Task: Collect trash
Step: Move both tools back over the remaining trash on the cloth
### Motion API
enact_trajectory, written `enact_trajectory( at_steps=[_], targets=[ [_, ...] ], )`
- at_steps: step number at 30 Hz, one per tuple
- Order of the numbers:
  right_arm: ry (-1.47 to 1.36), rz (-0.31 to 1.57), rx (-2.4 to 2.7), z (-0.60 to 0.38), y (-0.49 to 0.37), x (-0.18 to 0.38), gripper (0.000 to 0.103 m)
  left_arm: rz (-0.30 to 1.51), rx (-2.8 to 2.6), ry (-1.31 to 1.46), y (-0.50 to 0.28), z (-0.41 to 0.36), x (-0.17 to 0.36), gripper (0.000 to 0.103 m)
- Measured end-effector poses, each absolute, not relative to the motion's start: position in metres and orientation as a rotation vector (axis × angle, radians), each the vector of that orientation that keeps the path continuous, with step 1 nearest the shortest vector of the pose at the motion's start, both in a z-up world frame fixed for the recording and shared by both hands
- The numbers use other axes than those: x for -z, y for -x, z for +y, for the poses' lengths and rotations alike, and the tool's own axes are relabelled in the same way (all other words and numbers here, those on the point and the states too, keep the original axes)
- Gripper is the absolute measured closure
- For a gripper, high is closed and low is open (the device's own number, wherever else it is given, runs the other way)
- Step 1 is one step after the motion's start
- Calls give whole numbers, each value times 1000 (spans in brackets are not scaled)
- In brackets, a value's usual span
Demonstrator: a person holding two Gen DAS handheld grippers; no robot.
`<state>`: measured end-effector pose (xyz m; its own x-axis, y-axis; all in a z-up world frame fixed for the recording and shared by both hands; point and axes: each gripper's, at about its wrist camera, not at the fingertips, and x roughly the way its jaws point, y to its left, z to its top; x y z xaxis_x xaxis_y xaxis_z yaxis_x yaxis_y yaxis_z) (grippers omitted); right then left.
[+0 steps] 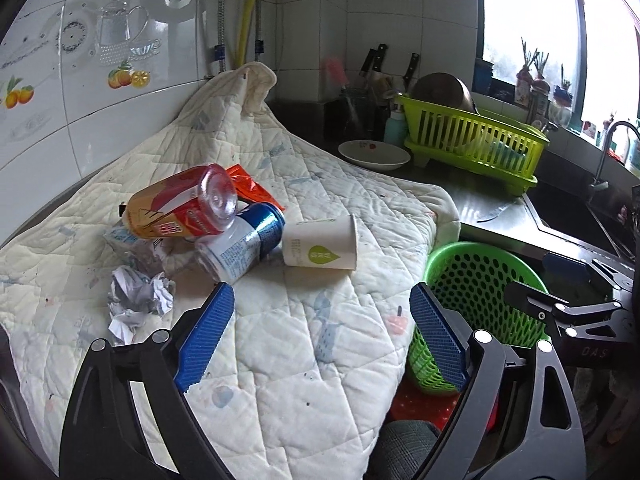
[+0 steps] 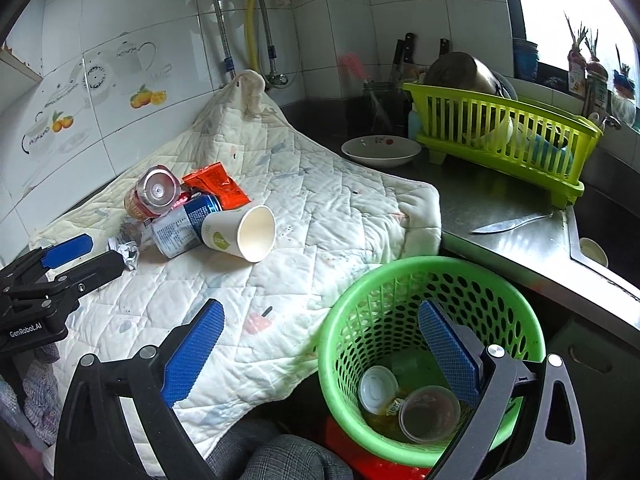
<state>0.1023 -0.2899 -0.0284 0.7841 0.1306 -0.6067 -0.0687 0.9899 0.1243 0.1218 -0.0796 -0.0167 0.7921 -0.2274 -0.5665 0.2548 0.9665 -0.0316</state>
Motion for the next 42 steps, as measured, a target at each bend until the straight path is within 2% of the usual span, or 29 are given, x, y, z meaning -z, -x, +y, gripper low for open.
enact_trajectory(
  at_steps=[24,42],
  targets=[
    [-19,700,-225,-241,-146,37,8,619,95,15,-132,3,23,13],
    [60,772,-392,-213,-231,69,8,684,13,62,-157,52,44,13]
  ],
)
